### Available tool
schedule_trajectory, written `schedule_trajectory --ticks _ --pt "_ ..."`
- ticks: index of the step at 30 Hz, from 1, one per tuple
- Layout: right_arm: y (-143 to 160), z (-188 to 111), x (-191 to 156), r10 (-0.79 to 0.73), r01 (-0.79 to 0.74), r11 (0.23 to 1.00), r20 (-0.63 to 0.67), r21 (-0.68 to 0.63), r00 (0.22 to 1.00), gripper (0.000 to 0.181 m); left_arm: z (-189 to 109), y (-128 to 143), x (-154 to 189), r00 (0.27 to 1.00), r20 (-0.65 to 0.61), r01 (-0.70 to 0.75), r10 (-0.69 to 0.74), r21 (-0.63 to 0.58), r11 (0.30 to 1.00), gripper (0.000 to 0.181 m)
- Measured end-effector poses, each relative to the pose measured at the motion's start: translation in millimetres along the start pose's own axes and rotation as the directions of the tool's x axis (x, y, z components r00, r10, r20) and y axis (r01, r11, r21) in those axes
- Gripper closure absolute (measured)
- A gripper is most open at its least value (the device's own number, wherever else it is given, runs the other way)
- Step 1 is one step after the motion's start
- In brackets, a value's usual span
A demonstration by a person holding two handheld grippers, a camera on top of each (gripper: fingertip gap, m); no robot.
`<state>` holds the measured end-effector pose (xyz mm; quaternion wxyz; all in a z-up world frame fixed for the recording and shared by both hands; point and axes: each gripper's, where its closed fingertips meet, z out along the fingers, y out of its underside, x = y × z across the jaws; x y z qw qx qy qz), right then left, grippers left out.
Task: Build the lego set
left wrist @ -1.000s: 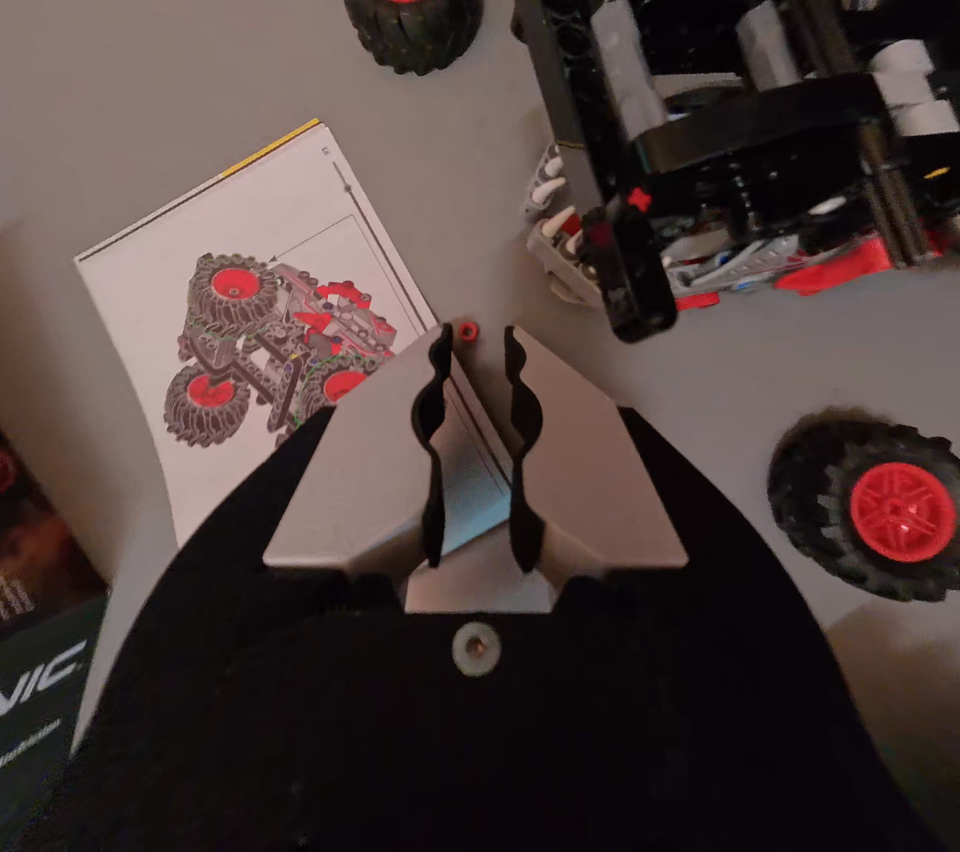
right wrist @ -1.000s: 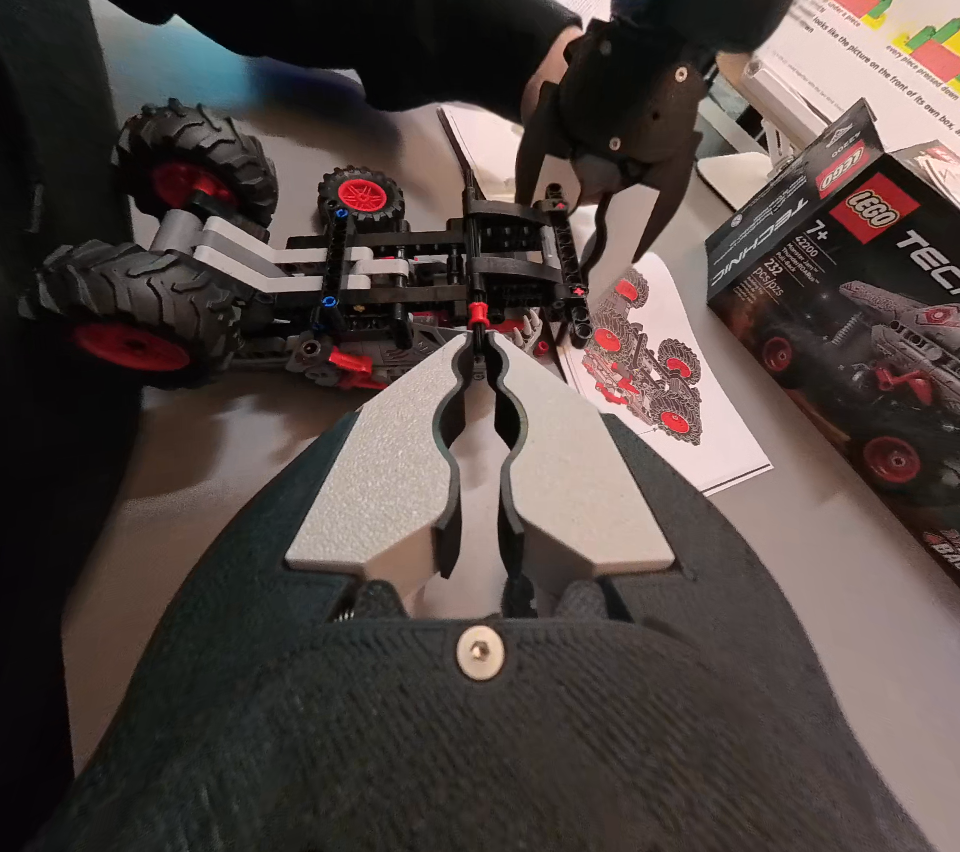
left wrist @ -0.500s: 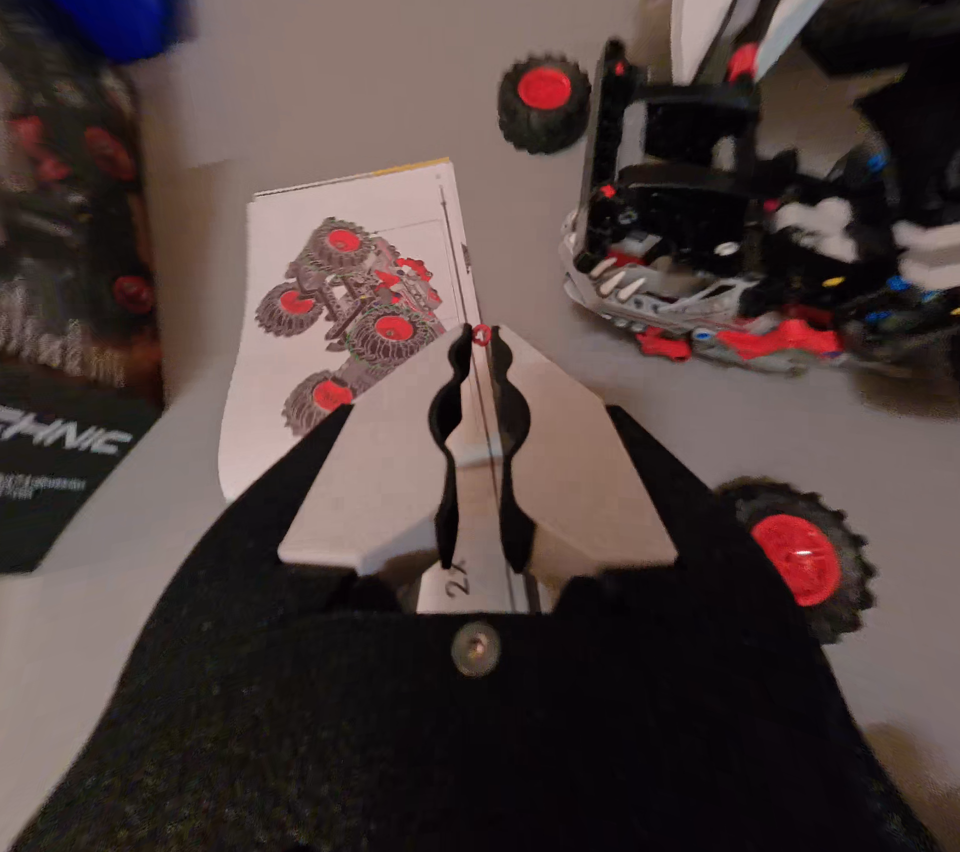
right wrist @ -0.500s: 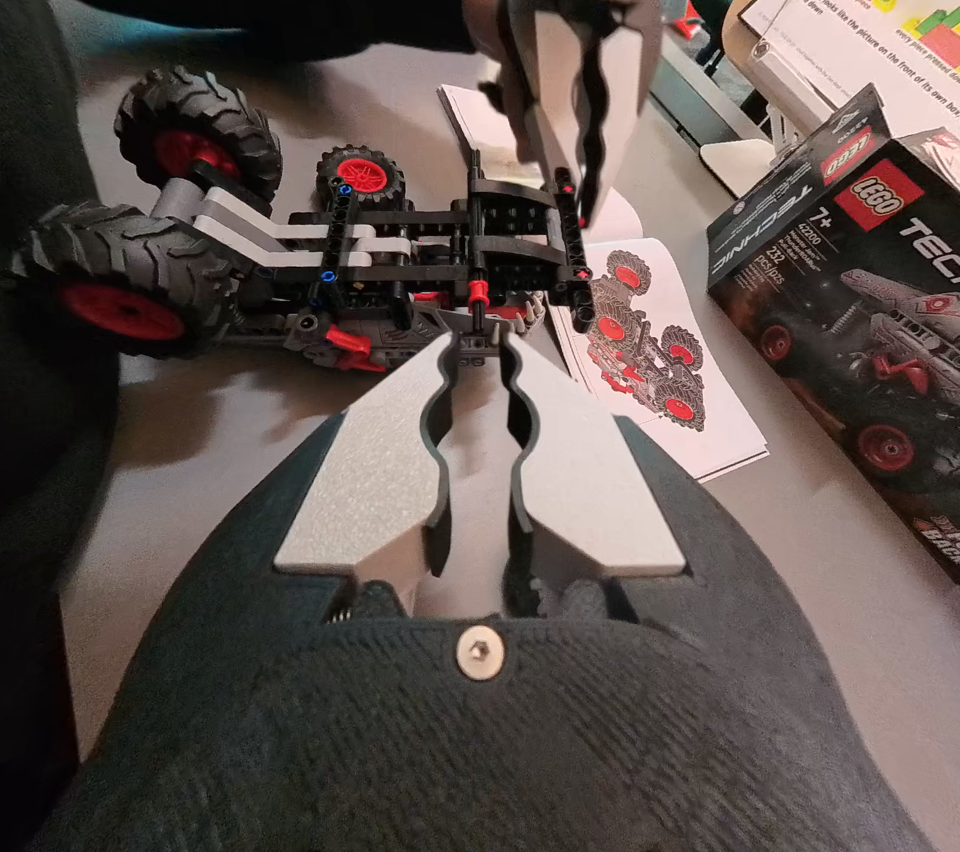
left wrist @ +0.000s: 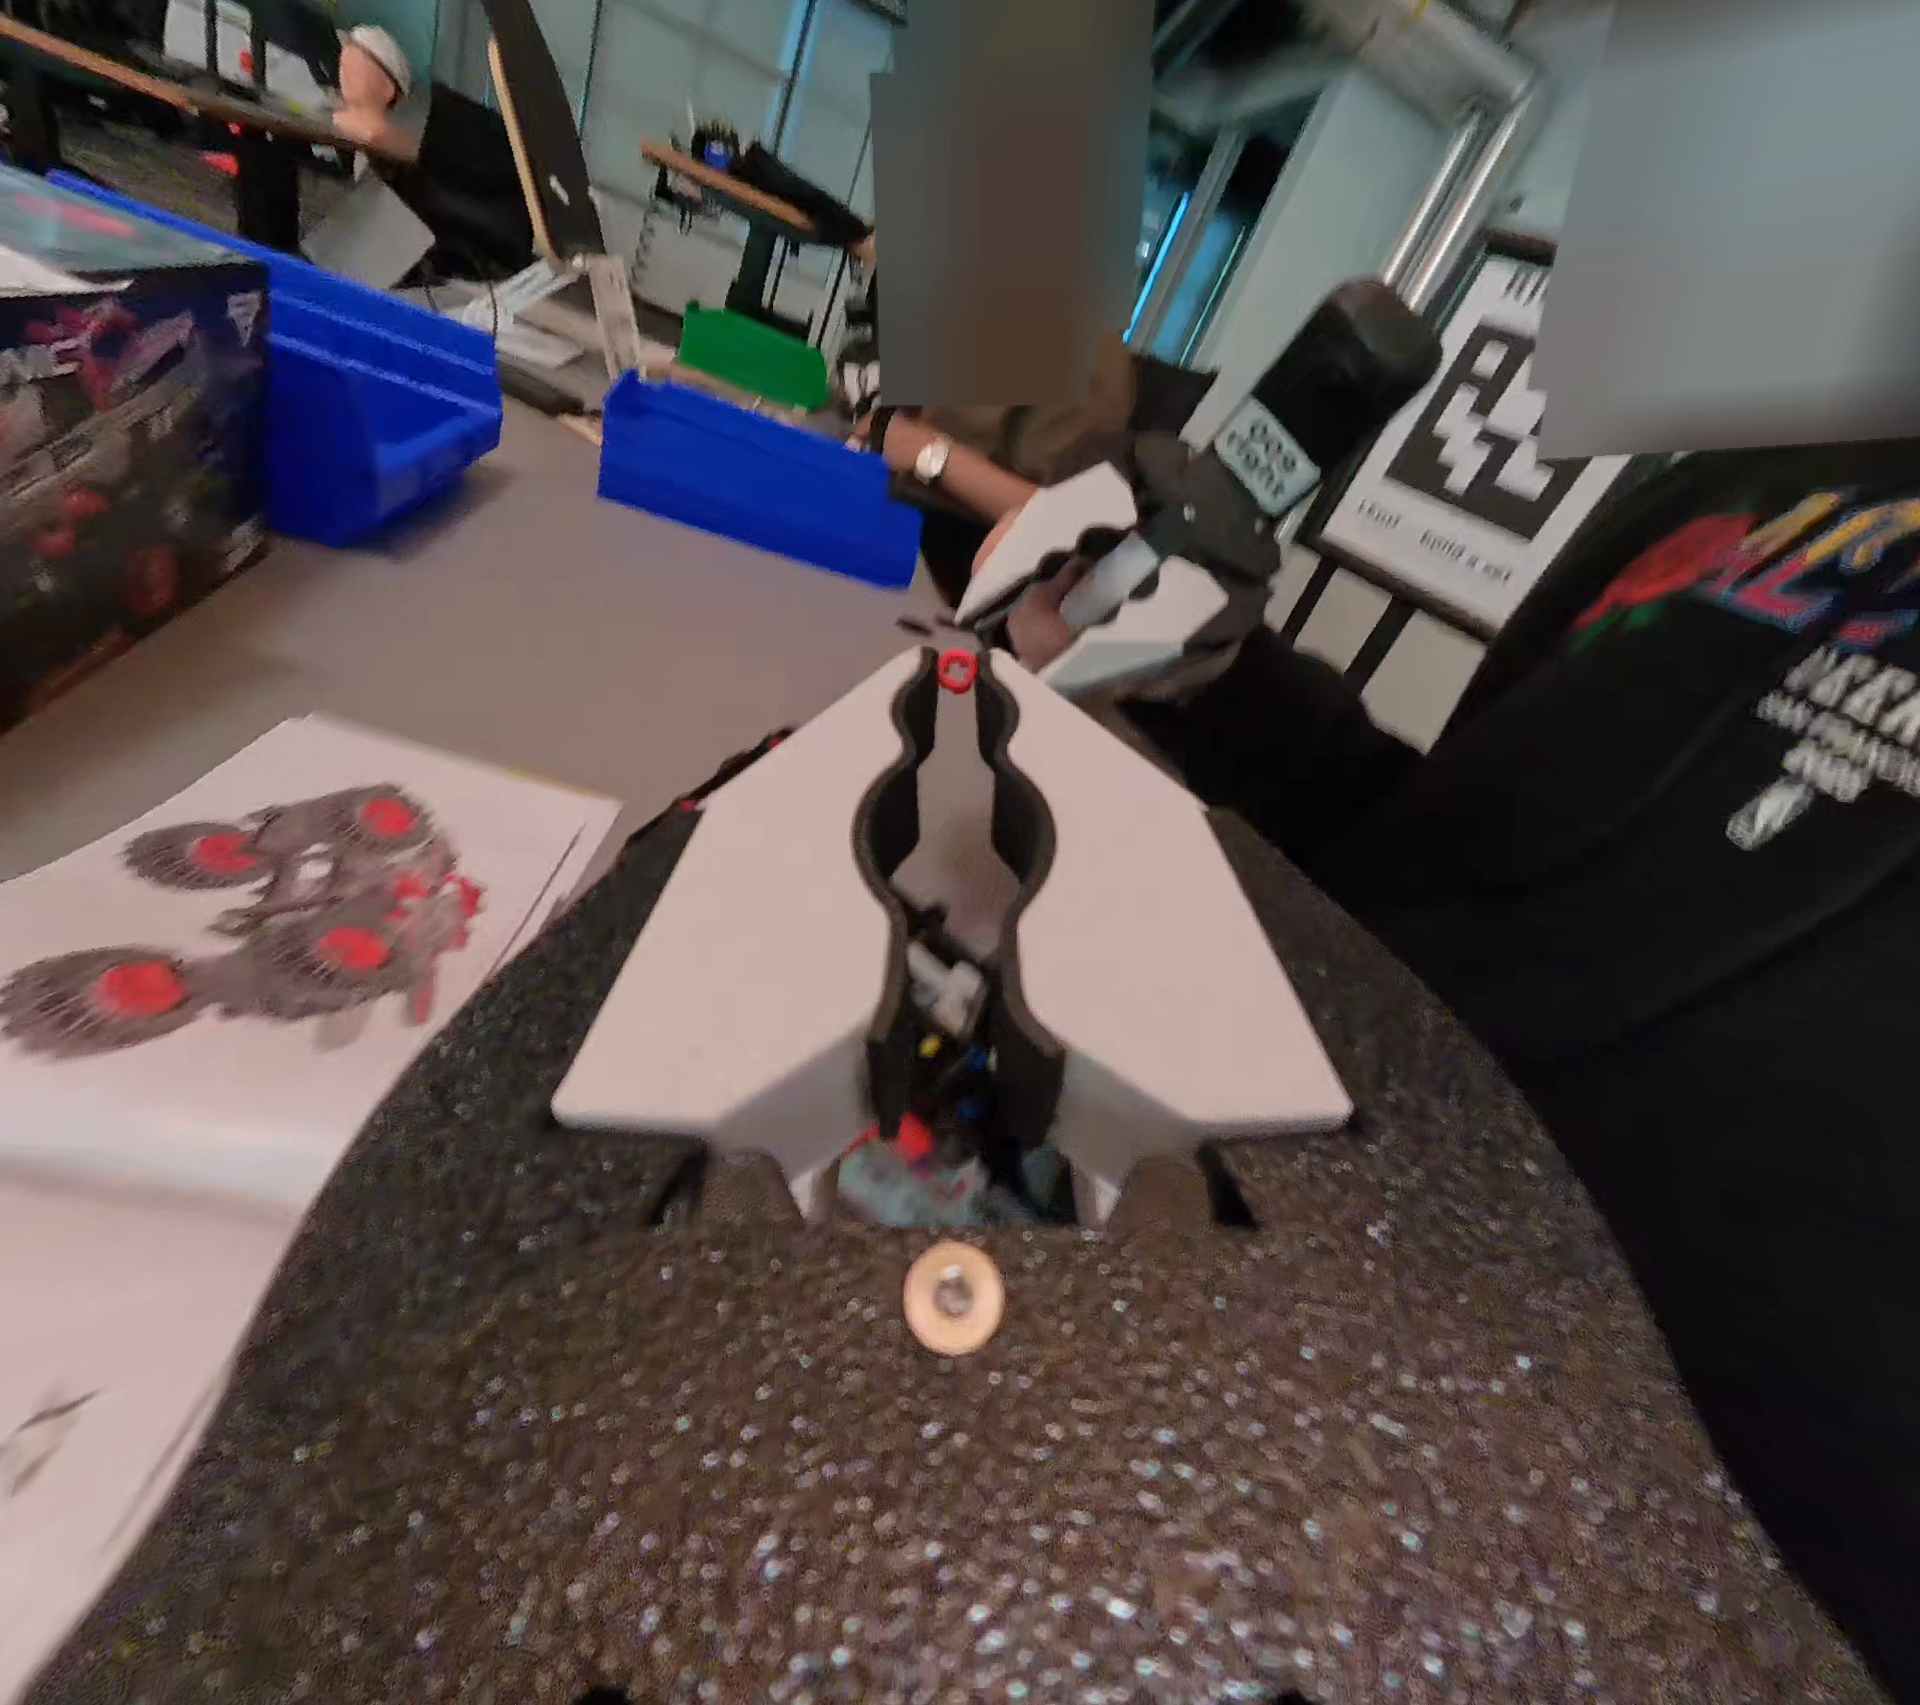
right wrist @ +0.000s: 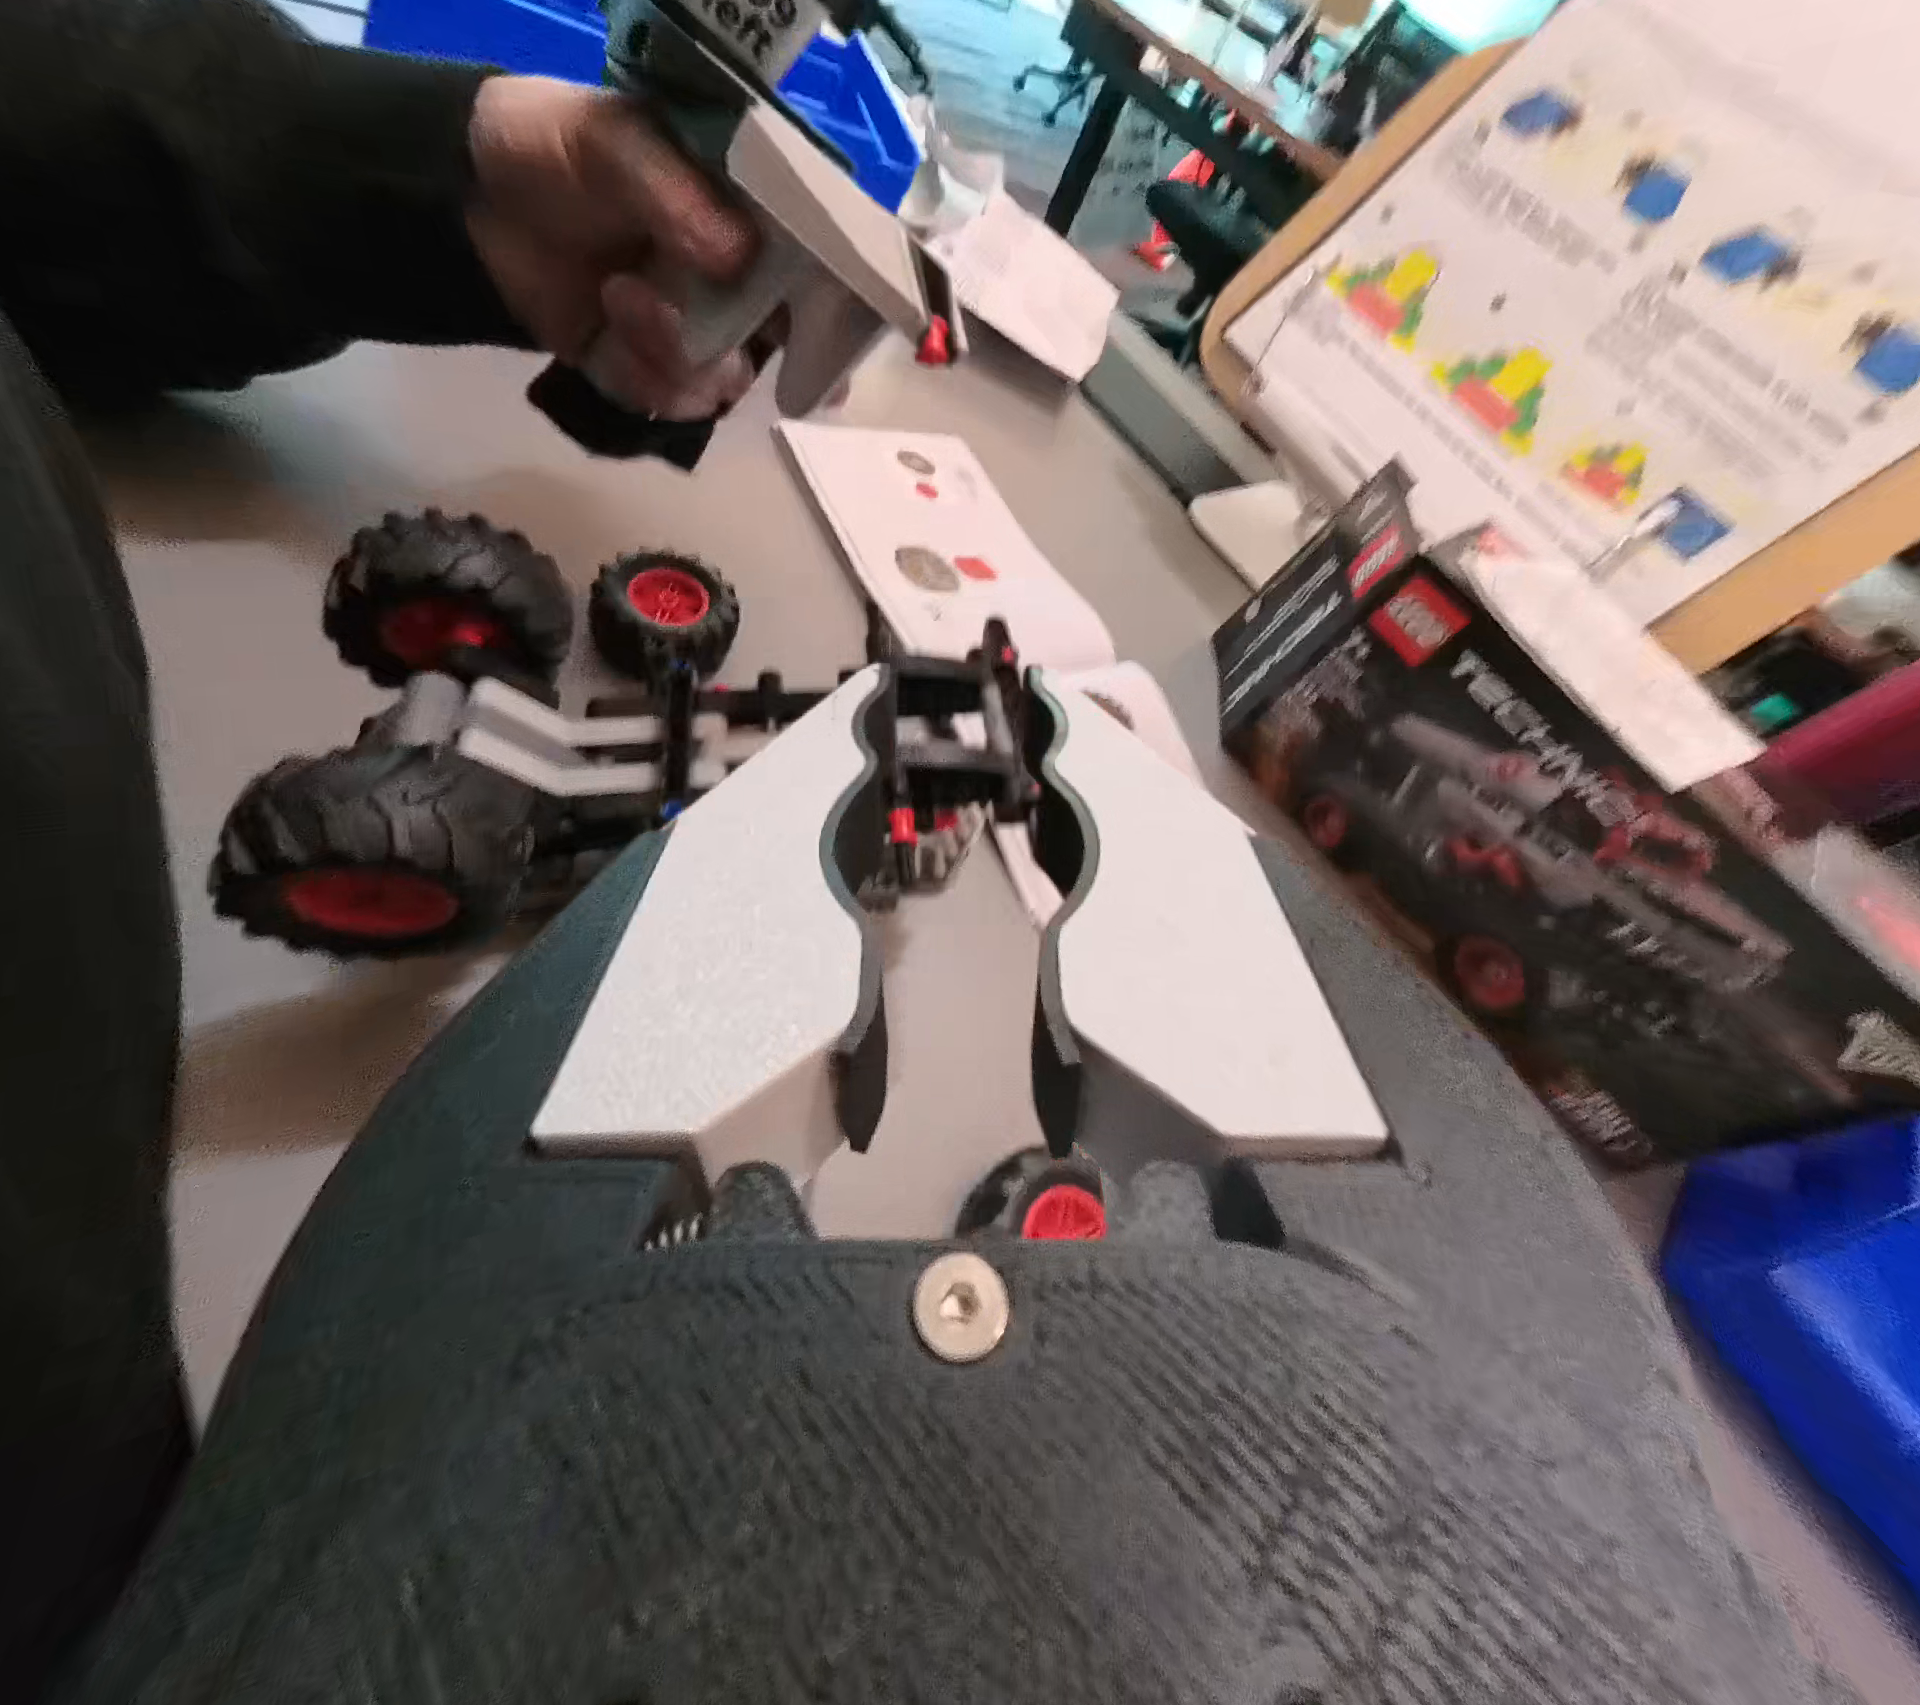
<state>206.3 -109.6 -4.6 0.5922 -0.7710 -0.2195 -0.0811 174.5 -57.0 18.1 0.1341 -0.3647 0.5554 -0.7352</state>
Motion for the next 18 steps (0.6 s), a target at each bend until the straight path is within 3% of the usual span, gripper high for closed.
schedule_trajectory --ticks 4,10,18 --pt "-25 13 -6 -0.163 0.166 0.986 -0.092 0.023 0.982 0.157 21 -15 24 0.987 -0.084 0.144 -0.136 0.099 0.985 0.177" --pt "-47 21 -14 -0.186 0.2 0.977 -0.153 0.078 0.97 0.163 27 -16 37 0.946 -0.174 0.3 -0.274 0.15 0.942 0.178" --pt "-60 22 -15 -0.216 0.242 0.963 -0.198 0.118 0.956 0.17 27 -2 45 0.943 -0.173 0.304 -0.283 0.115 0.946 0.177"
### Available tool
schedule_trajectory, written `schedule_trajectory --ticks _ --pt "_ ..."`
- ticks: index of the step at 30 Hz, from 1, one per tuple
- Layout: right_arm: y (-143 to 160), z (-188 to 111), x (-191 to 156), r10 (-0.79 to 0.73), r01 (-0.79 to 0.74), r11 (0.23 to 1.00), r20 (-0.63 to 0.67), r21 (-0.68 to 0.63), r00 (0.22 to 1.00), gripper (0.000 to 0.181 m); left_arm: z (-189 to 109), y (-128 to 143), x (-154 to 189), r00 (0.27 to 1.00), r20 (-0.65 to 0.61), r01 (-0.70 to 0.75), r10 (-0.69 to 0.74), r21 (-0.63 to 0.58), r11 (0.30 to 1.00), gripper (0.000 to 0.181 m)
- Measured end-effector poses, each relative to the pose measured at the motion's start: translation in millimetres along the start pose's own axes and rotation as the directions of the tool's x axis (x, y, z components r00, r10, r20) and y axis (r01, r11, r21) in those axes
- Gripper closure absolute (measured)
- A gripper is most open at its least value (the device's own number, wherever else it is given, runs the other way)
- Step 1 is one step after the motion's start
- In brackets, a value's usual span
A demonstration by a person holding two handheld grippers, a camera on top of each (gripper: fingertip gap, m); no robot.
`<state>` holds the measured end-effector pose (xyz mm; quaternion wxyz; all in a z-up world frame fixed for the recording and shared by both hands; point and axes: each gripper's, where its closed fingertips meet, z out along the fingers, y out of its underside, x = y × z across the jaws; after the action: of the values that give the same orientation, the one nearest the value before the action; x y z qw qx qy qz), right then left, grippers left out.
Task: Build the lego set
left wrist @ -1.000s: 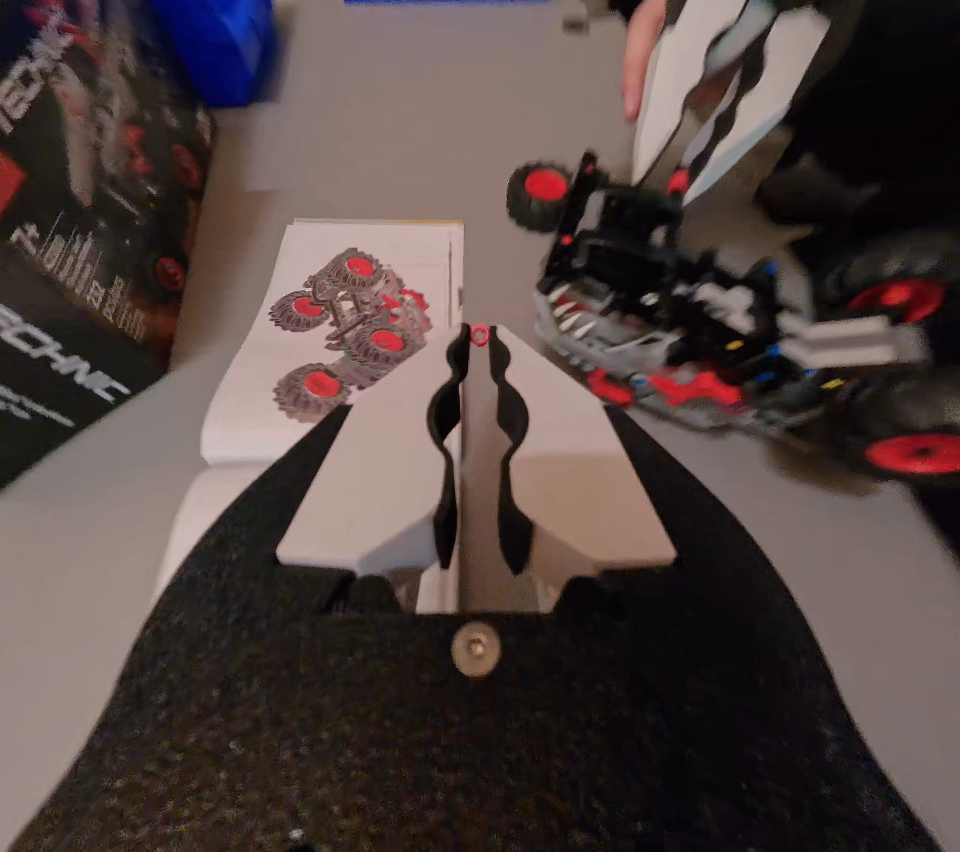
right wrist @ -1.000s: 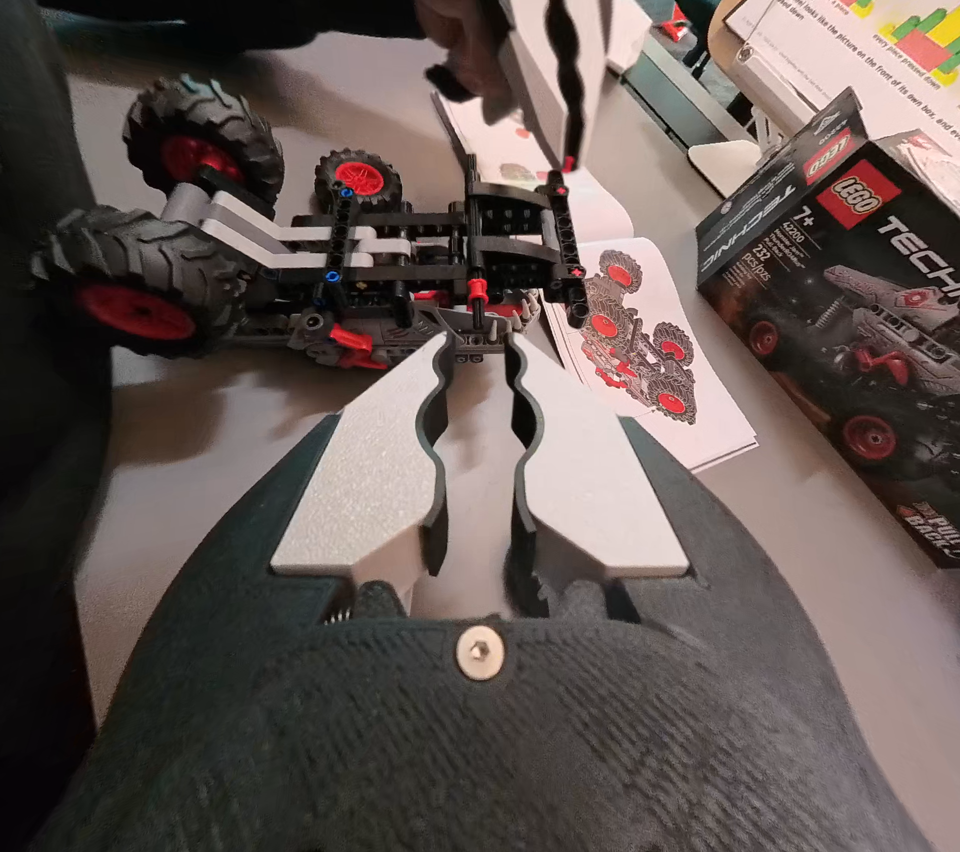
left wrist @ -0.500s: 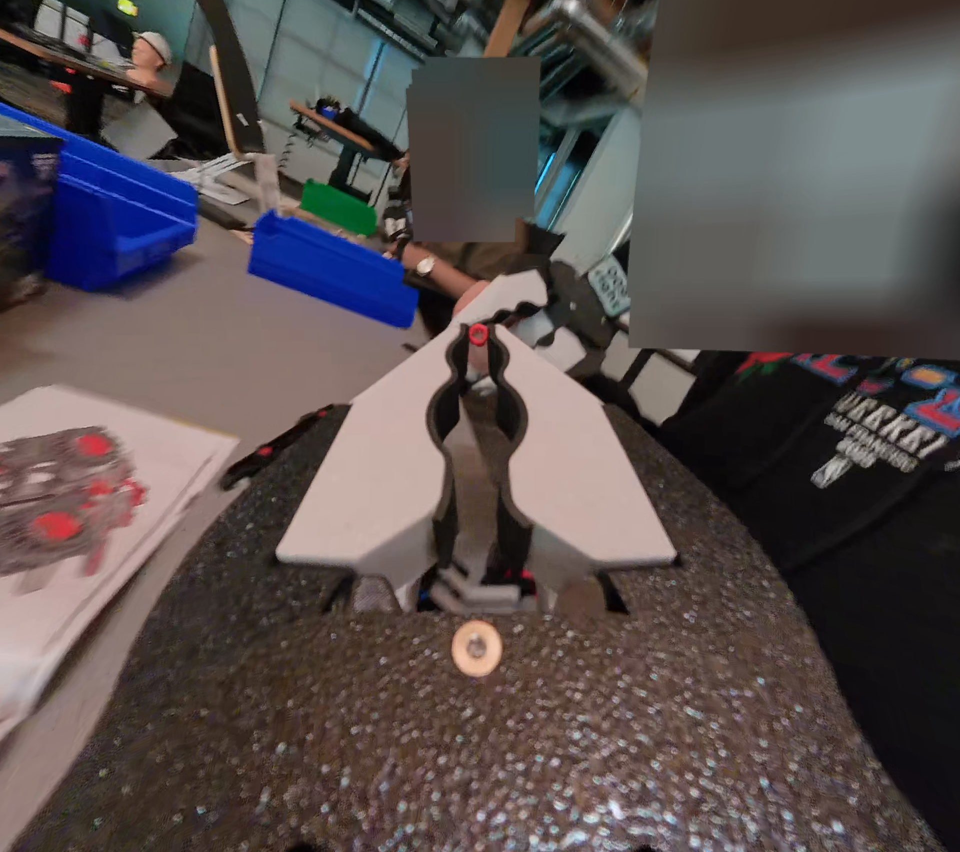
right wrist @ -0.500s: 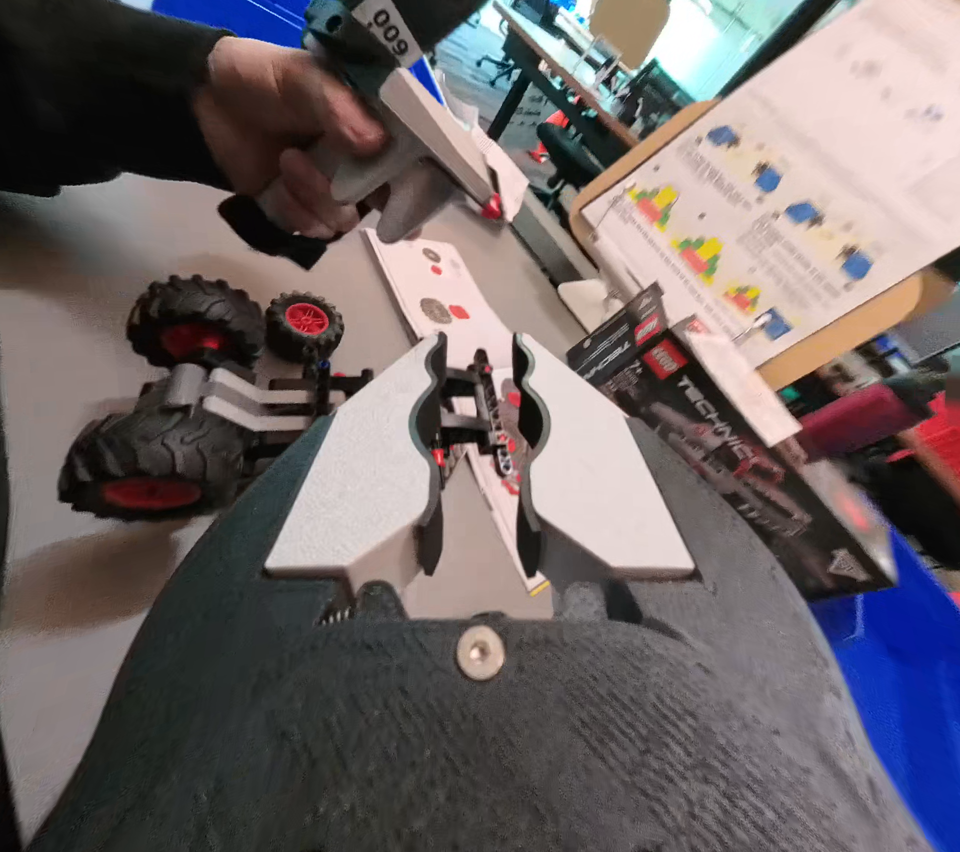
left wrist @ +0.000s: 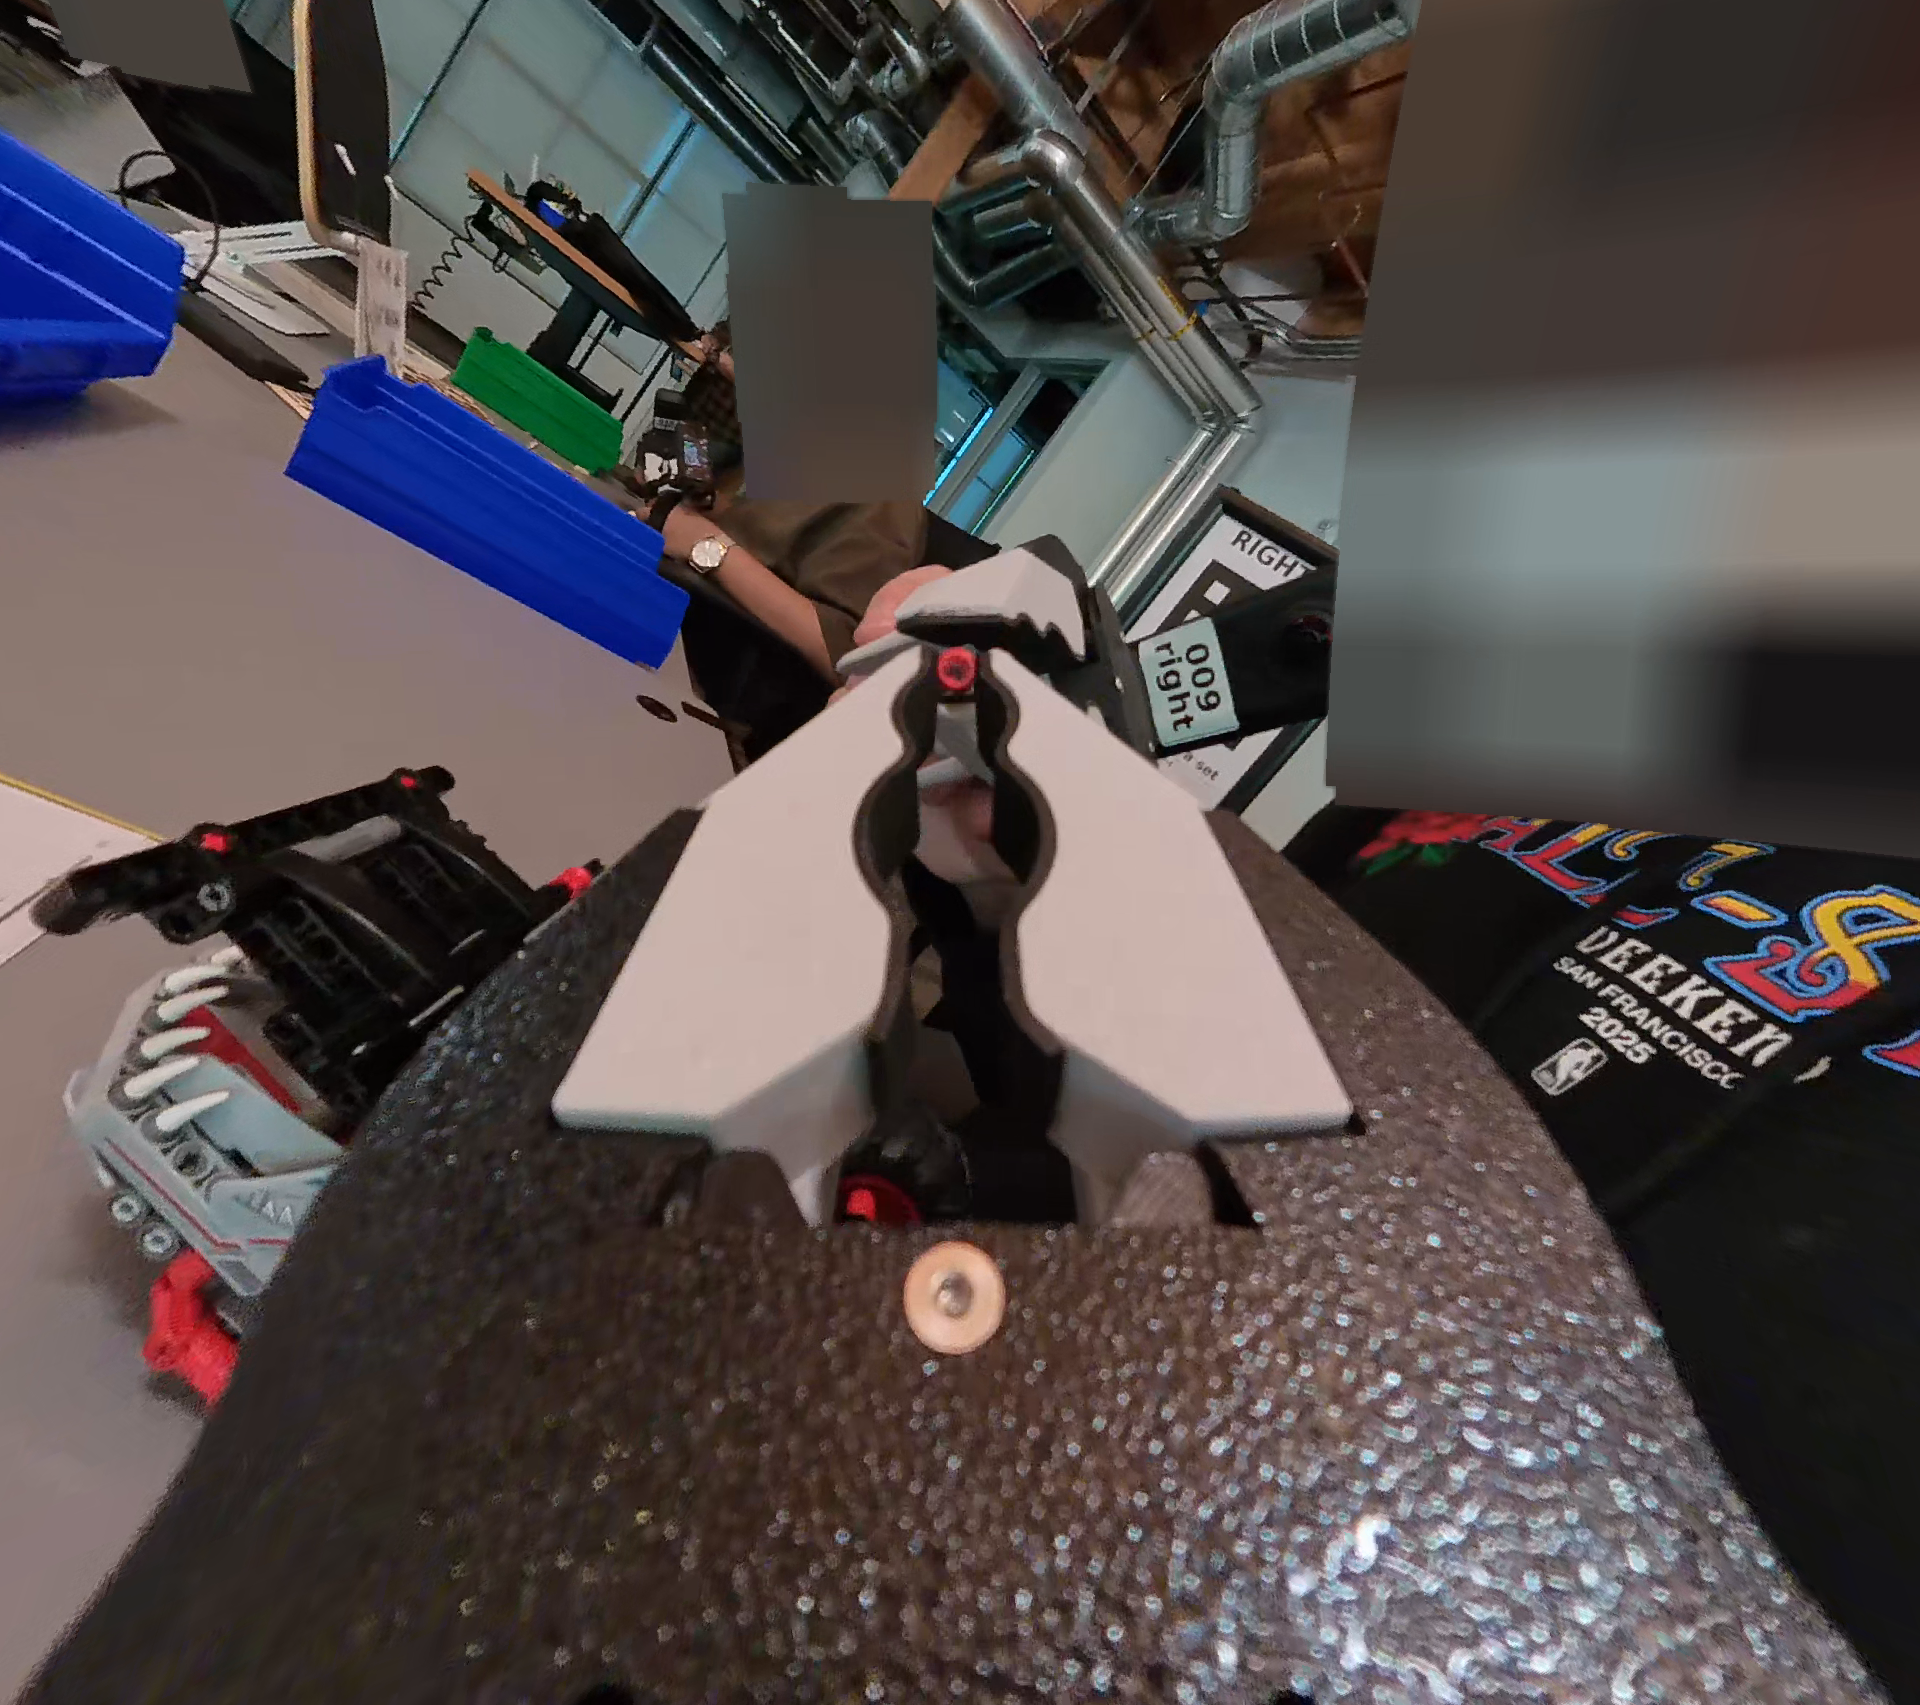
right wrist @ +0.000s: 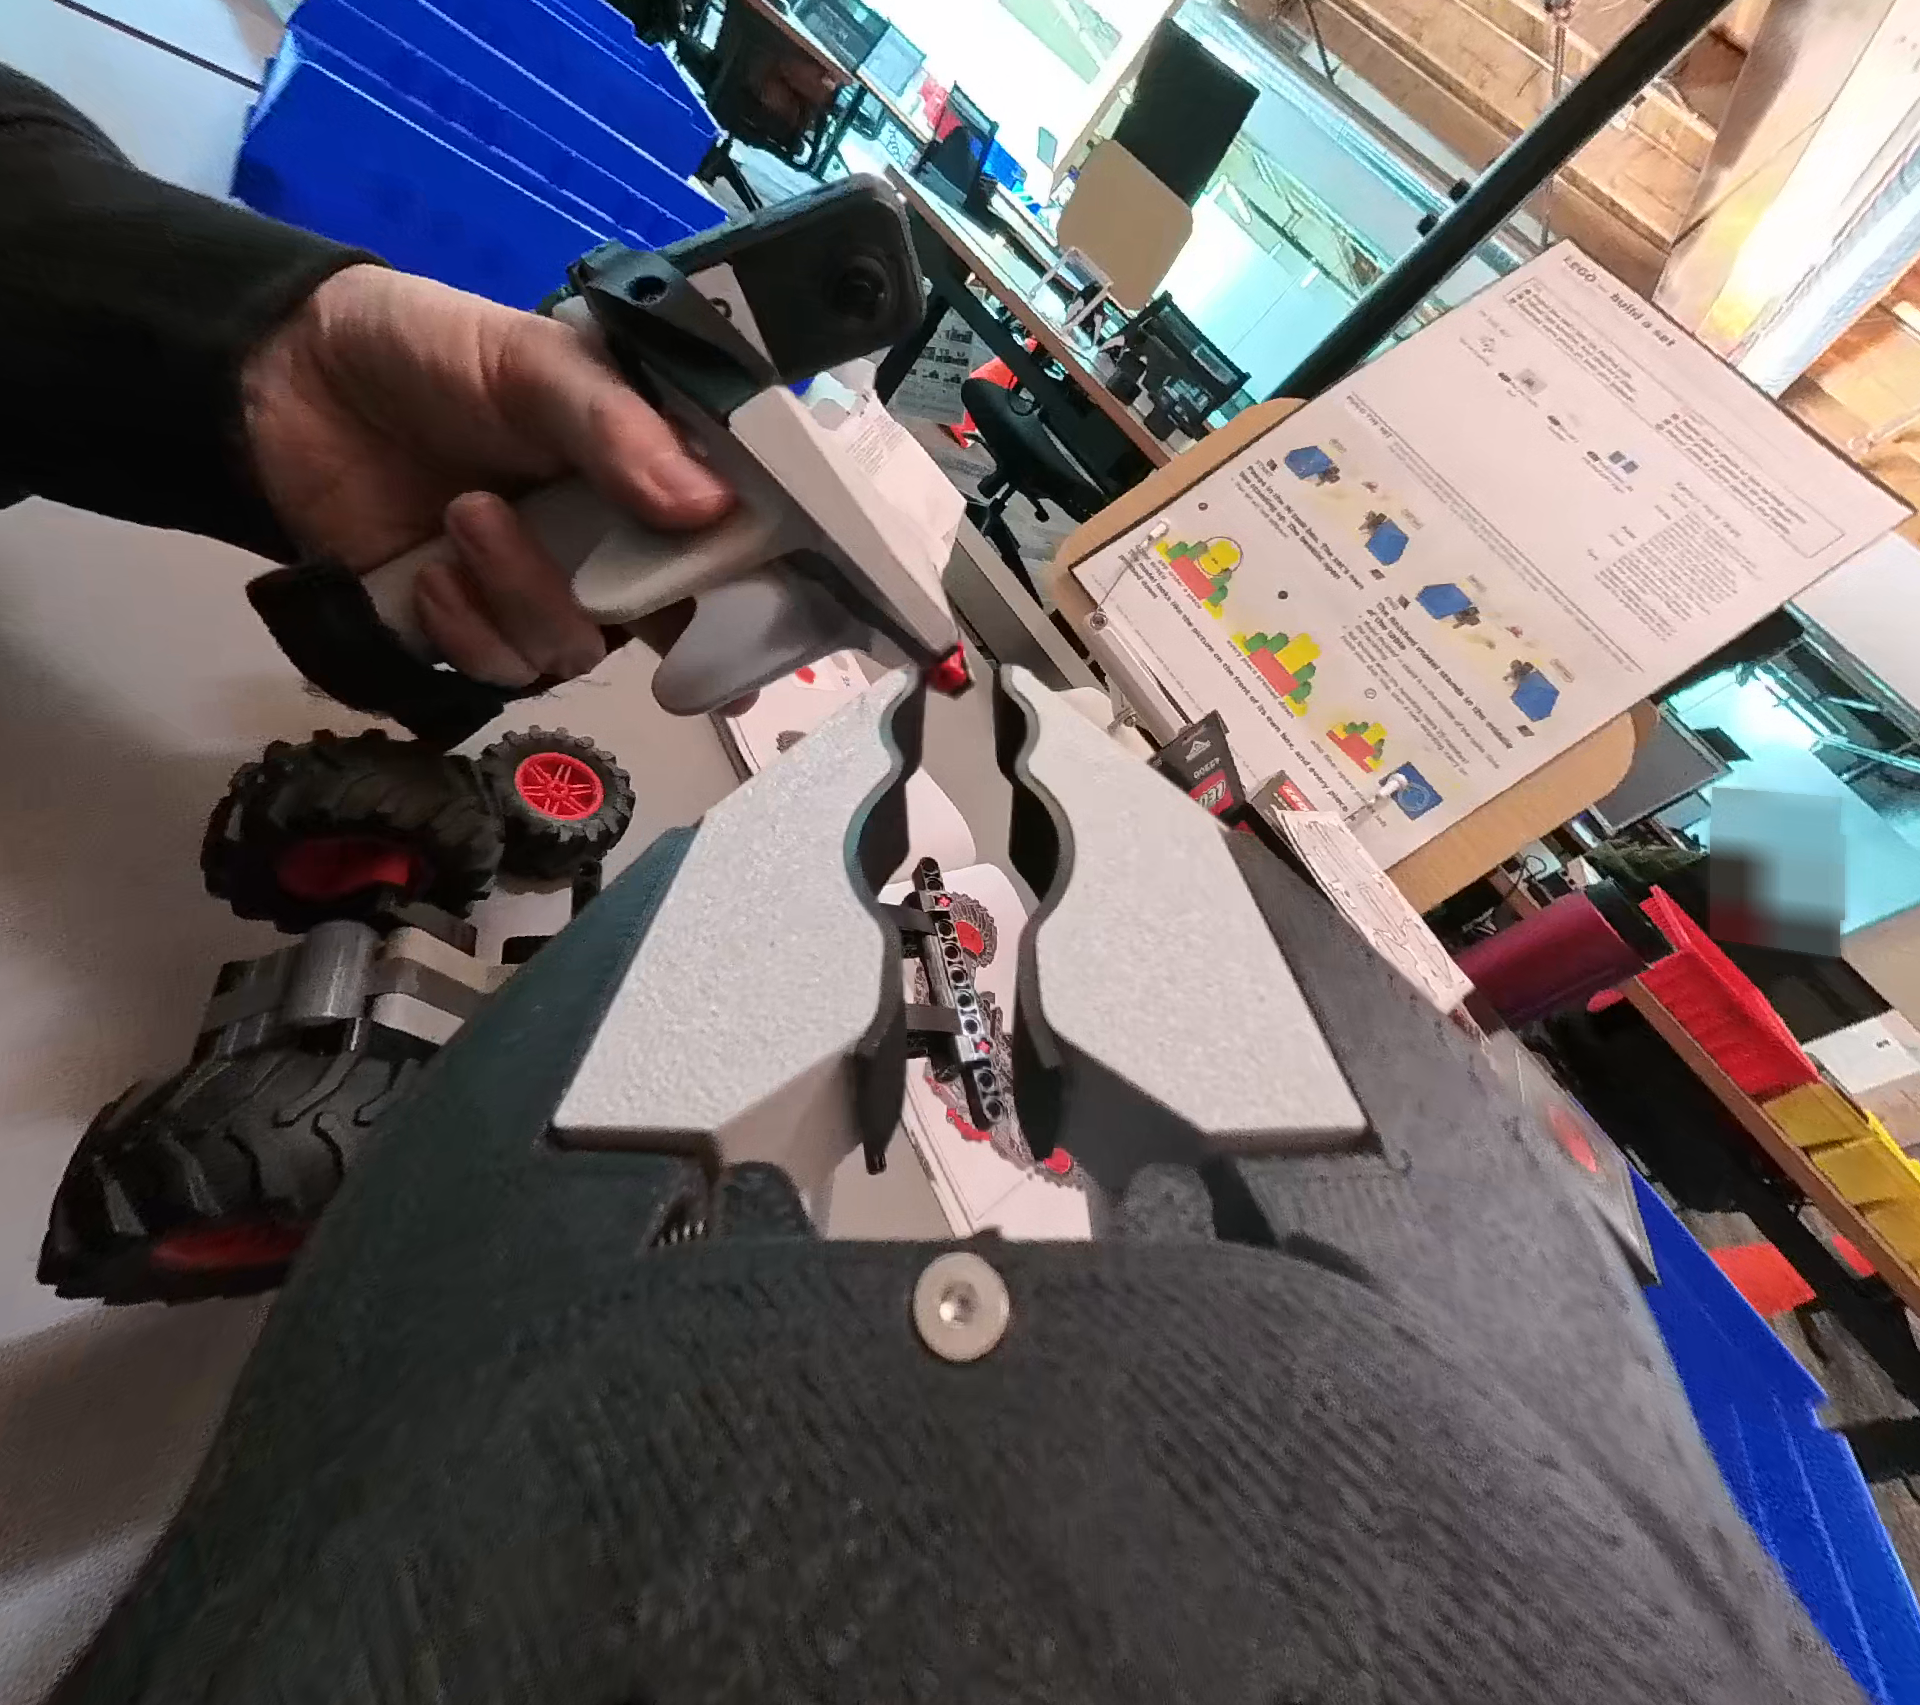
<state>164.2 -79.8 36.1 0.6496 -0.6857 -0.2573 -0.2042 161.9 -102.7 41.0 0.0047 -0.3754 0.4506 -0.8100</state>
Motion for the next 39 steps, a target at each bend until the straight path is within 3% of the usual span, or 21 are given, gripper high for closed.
schedule_trajectory --ticks 6,11,15,31,35,39 --pt "0 0 -5 -0.11 0.11 0.994 0.007 -0.024 0.994 0.176 -1 5 -1 0.999 0.009 -0.035 0.035 -0.034 0.999 0.177" --pt "6 3 -11 -0.137 0.138 0.988 0.032 -0.063 0.99 0.176 -6 12 -7 0.967 0.069 -0.233 0.247 -0.168 0.958 0.176" --pt "8 5 -13 -0.137 0.14 0.988 0.043 -0.069 0.99 0.175 -8 13 -9 0.939 0.082 -0.304 0.334 -0.255 0.918 0.176" --pt "18 7 -10 -0.222 0.218 0.97 -0.024 -0.105 0.975 0.176 -8 15 -22 0.946 0.162 -0.225 0.28 -0.29 0.93 0.177" --pt "28 10 -13 -0.251 0.244 0.955 -0.017 -0.166 0.968 0.176 -12 18 -33 0.905 0.218 -0.277 0.367 -0.354 0.893 0.175" --pt "30 11 -13 -0.177 0.171 0.973 -0.026 -0.154 0.984 0.176 -15 18 -37 0.882 0.244 -0.298 0.404 -0.376 0.877 0.173"
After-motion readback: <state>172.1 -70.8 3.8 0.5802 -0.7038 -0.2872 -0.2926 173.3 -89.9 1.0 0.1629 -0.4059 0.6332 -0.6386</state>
